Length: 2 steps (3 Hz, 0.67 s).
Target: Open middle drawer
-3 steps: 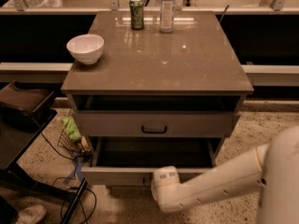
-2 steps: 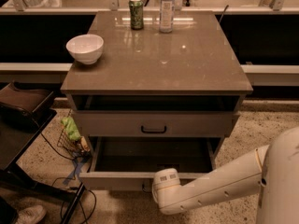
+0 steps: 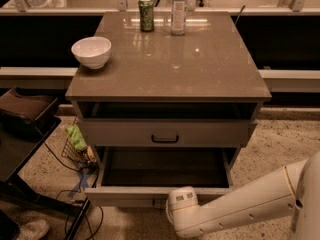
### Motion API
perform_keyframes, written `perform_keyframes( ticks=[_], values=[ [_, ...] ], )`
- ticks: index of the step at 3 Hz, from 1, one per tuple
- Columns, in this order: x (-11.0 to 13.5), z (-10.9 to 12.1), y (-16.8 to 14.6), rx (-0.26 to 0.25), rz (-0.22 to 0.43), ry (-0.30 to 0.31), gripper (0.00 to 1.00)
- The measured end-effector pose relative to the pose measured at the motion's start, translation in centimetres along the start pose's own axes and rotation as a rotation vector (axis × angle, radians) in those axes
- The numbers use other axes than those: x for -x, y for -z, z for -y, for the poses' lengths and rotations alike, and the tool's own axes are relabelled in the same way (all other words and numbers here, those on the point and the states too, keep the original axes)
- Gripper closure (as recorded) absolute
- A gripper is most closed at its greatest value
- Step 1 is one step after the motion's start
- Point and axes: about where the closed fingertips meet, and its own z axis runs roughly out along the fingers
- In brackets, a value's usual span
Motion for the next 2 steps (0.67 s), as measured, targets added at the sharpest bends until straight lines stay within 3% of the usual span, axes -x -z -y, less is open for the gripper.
perform_keyframes(
  ticks=[2],
  values=[
    [0.01,-0.28,0.41,-0.007,-0.002,-0.007,1.00]
  ],
)
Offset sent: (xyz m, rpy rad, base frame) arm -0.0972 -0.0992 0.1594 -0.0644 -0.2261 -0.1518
